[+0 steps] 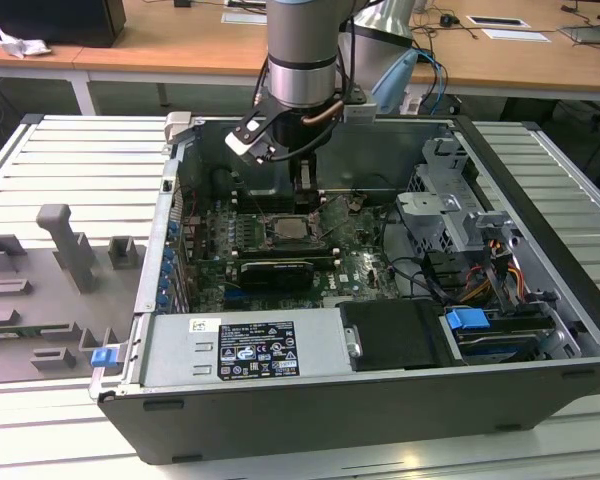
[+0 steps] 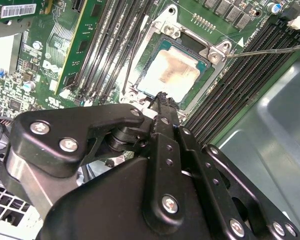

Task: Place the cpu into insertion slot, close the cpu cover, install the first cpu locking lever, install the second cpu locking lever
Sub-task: 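Close the cpu cover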

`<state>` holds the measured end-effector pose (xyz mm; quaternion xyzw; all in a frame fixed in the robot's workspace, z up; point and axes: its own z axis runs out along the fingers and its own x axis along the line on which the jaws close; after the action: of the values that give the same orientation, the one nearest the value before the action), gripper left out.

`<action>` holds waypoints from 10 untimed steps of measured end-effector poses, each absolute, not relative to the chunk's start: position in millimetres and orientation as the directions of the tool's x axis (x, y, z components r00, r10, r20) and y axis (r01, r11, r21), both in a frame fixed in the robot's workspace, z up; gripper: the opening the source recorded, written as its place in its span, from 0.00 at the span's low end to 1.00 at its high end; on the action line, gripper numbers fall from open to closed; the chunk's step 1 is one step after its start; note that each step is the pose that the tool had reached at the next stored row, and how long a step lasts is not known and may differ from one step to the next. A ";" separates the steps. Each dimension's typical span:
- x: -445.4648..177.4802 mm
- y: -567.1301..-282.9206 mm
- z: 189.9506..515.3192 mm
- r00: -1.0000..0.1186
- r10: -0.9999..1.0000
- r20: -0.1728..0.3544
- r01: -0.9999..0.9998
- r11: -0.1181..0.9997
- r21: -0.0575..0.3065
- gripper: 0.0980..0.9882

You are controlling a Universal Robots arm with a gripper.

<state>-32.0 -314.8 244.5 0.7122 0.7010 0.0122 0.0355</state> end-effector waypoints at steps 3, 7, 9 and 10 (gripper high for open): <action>-32.0 -314.8 244.8 0.017 0.999 -0.033 0.998 -0.015 0.068 0.01; -32.0 -314.8 245.9 0.017 0.999 -0.034 0.998 -0.015 0.068 0.01; -32.0 -314.7 246.6 0.017 0.999 -0.034 0.998 -0.015 0.068 0.01; -32.0 -314.7 247.1 0.017 0.999 -0.034 0.998 -0.015 0.068 0.01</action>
<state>-32.0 -314.7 247.1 0.7122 0.7010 0.0117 0.0359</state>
